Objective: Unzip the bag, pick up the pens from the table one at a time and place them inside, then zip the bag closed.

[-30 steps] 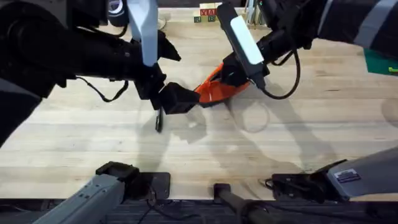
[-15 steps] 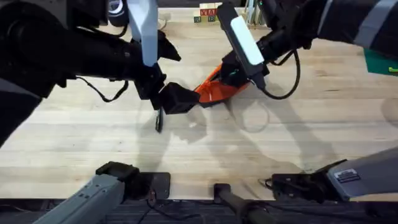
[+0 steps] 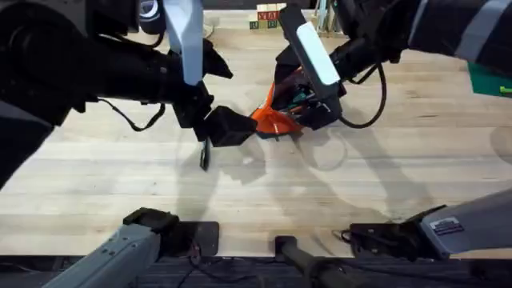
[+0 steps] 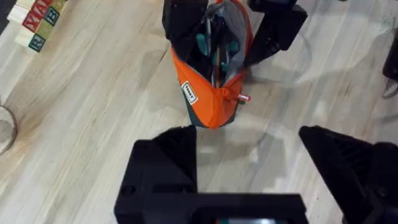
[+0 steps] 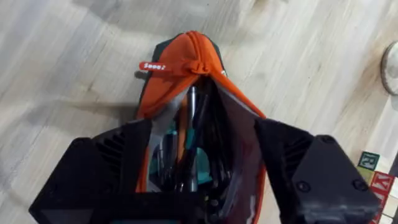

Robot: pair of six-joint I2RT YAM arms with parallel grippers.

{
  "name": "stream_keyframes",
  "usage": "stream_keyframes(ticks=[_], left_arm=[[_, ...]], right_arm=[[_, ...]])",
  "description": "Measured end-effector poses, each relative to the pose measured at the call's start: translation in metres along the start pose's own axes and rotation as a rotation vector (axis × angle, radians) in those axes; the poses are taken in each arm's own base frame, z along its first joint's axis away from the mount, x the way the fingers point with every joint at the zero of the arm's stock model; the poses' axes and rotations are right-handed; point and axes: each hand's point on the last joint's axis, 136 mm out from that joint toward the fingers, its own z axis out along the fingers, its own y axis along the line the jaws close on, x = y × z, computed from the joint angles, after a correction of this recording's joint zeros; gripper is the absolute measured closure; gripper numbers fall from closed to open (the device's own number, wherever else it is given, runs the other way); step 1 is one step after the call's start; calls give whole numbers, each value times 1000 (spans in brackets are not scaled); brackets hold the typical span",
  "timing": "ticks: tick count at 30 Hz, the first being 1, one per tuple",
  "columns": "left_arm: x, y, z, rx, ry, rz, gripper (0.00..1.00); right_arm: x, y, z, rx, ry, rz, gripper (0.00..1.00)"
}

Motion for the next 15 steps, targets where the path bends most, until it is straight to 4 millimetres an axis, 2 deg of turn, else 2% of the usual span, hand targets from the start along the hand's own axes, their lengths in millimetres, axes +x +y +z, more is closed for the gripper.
stream_keyframes(ticks=[15], left_arm=[[0, 0, 0, 0, 0, 0, 5]], right_arm=[[-1, -2, 1, 4, 0, -8, 5]])
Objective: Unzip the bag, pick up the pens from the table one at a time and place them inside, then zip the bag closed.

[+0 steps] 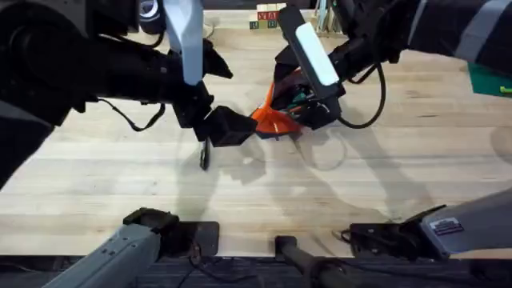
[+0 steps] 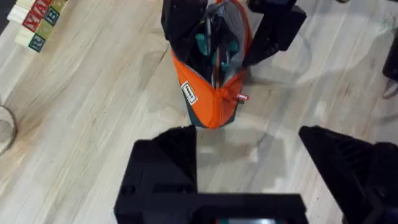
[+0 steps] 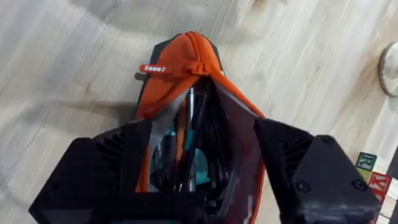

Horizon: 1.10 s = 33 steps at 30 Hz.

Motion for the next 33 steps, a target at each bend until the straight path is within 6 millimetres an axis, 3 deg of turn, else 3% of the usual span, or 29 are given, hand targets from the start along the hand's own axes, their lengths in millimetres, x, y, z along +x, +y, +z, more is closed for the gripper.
stream_keyframes(ticks=[11, 18, 25, 33], left_arm=[[0, 0, 0, 0, 0, 0, 7], [0, 0, 0, 0, 0, 0, 6], [0, 0, 0, 0, 0, 0, 6], [0, 0, 0, 0, 0, 0, 6]], right_arm=[[-8, 3, -9, -1, 5, 287, 4], [-31, -1, -51, 98, 19, 337, 4], [-38, 4, -96, 216, 123, 391, 5], [-48, 9, -124, 317, 113, 653, 3]])
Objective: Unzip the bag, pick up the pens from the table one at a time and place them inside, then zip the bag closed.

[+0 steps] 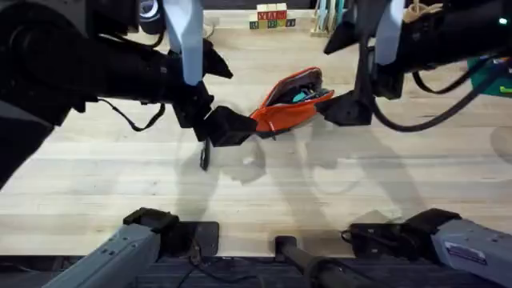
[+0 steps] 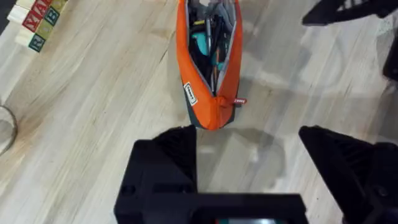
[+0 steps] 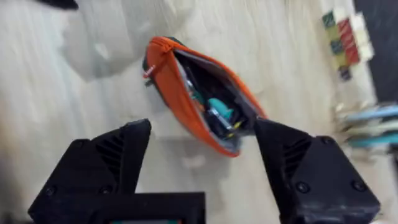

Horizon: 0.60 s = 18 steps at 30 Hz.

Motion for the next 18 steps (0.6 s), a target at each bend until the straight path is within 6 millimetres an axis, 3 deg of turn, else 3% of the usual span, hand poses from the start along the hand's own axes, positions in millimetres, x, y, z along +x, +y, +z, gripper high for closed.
stream_keyframes(ticks=[8, 18], left_arm=[[0, 0, 0, 0, 0, 0, 8], [8, 9, 0, -53, 42, -103, 6]], right_arm=[[15, 22, -6, -66, 71, 251, 3], [18, 26, -6, -76, 85, 320, 3]])
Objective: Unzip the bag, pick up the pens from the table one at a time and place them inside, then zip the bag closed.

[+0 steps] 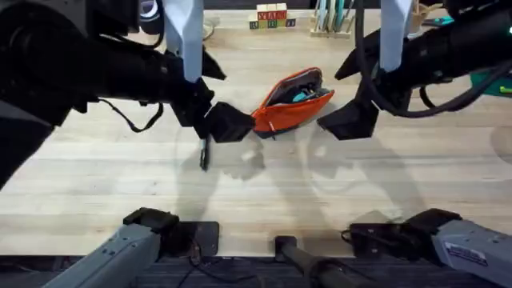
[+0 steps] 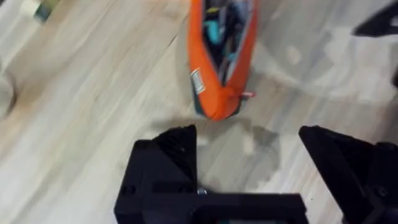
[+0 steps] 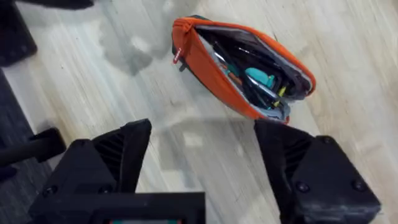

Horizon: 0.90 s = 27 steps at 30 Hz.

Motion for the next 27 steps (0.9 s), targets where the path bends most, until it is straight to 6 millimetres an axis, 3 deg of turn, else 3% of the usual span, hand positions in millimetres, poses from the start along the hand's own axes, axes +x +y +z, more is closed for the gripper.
stream_keyframes(ticks=[8, 15, 27], left_arm=[[37, 28, -6, -206, 168, -294, 7], [70, 20, -14, -238, 314, -402, 6], [81, 14, -18, -240, 365, -434, 6]], right_arm=[[0, 0, 0, 2, 1, 7, 4], [7, -10, 0, 58, 41, 11, 3], [10, -14, -1, 82, 58, 11, 4]])
